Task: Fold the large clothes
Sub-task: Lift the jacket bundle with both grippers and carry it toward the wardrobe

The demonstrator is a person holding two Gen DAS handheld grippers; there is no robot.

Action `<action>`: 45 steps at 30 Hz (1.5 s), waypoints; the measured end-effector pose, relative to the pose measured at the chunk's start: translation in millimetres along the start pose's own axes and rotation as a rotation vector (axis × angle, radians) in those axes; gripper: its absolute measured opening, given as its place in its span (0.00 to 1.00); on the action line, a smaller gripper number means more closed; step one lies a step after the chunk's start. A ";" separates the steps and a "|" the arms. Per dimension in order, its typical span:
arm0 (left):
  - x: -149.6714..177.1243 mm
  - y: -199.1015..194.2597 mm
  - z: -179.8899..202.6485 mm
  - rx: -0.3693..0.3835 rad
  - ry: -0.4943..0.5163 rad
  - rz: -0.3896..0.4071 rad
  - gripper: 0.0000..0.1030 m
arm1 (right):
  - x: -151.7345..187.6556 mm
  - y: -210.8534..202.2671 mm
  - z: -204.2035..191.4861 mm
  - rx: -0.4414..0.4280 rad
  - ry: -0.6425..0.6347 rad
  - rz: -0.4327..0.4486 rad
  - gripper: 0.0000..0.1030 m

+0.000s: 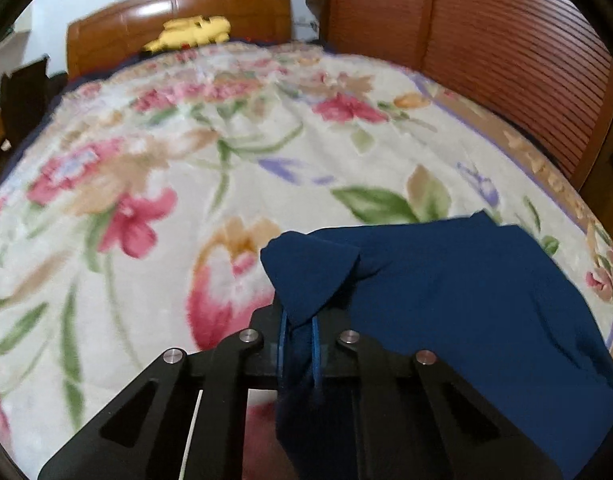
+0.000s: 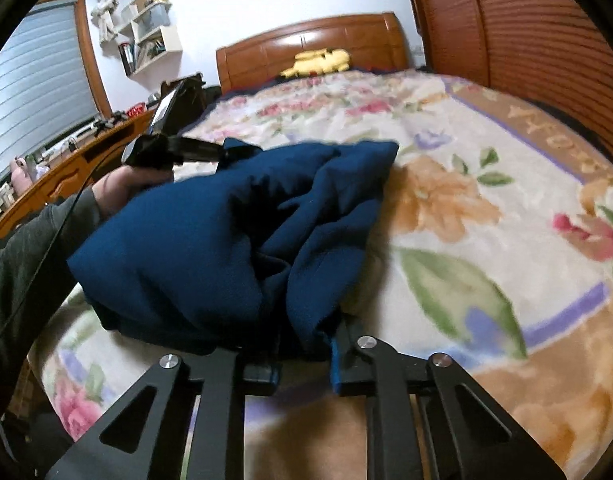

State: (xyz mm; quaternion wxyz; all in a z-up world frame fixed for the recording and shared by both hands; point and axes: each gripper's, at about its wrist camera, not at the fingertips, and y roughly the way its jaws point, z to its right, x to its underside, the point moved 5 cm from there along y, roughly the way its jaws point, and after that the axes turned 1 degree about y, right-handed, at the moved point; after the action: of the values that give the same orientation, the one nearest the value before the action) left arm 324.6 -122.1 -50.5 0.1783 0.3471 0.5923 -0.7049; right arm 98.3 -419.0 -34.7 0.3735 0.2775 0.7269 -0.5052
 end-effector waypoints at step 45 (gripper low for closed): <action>-36.8 -108.9 176.2 -0.032 0.214 0.189 0.09 | 2.9 -131.5 85.9 0.169 0.080 0.258 0.07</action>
State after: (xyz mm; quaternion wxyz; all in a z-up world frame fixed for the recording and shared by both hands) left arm 229.0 -271.3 62.9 0.1852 0.4713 0.5838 -0.6346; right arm 16.5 -543.9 14.1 0.3811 0.4189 0.6544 -0.5010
